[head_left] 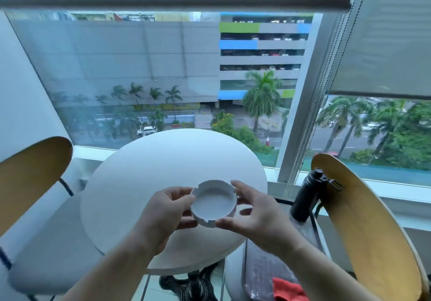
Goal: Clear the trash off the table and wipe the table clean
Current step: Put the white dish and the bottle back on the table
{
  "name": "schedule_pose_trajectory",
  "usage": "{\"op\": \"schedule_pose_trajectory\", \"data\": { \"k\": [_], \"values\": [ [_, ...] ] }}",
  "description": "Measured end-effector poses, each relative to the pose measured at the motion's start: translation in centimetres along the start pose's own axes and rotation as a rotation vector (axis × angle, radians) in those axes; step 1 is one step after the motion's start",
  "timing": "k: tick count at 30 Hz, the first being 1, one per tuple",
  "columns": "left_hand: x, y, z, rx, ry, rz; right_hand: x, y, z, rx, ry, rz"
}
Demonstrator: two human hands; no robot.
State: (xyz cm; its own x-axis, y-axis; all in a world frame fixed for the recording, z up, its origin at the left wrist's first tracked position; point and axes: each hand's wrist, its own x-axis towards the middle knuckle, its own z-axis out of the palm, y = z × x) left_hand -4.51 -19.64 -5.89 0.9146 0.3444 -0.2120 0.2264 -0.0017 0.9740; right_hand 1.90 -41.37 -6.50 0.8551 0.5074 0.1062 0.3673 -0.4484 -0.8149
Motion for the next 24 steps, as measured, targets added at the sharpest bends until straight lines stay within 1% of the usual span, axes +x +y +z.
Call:
{"op": "schedule_pose_trajectory", "data": {
  "k": [3, 6, 7, 11, 15, 18, 22, 24],
  "values": [
    [-0.4, -0.2, -3.0, 0.112, 0.083, 0.044, 1.1, -2.1, 2.4, -0.100, -0.011, -0.077],
    [0.0, -0.4, -6.3, 0.219, 0.138, 0.101, 2.1, -3.7, 5.0, -0.133, 0.015, -0.121],
    [0.2, -0.4, -7.4, 0.240, 0.128, 0.117, 2.4, -4.0, 5.9, -0.147, 0.035, -0.127],
    [1.0, -0.7, -11.7, 0.320, -0.016, 0.205, 3.3, -5.3, 9.0, -0.166, 0.102, -0.131],
    [2.1, -0.9, -14.8, 0.630, -0.116, 0.319, 4.0, -6.8, 12.0, -0.185, 0.169, -0.116],
    [3.2, -1.7, -16.0, 0.668, -0.132, 0.383, 4.4, -7.5, 13.4, -0.223, 0.191, -0.101],
    [4.0, -2.7, -17.0, 0.697, -0.105, 0.491, 4.5, -7.2, 13.8, -0.272, 0.108, -0.013],
    [4.6, -2.7, -17.2, 0.686, -0.109, 0.541, 4.9, -7.1, 13.7, -0.283, 0.089, -0.007]
  ]
}}
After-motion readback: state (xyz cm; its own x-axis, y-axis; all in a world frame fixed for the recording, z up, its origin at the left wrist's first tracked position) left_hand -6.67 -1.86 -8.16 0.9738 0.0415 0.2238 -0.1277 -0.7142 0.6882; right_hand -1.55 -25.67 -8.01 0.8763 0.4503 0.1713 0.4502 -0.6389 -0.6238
